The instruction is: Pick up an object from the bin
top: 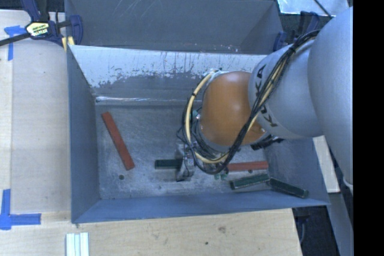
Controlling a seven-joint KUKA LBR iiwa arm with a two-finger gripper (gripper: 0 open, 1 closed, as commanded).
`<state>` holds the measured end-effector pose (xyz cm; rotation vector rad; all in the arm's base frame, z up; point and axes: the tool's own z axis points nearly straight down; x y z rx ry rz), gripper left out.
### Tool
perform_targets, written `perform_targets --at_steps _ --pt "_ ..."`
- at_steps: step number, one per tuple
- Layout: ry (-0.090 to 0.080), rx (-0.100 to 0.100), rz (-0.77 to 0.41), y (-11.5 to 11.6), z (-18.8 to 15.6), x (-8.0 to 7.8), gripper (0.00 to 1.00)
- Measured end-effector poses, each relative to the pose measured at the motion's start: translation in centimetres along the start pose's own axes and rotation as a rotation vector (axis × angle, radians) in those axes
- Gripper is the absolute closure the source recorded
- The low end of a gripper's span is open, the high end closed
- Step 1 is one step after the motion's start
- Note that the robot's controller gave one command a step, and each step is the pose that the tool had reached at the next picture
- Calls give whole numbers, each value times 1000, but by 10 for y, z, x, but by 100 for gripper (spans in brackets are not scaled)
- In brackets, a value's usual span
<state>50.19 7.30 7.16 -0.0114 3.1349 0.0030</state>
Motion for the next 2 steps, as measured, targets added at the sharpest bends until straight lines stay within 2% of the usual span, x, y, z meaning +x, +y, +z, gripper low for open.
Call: perform_targets --at_steps 1,2 --pt "1 0 -390 24 -25 2 100" --pt "-5 1 -415 25 -195 14 100"
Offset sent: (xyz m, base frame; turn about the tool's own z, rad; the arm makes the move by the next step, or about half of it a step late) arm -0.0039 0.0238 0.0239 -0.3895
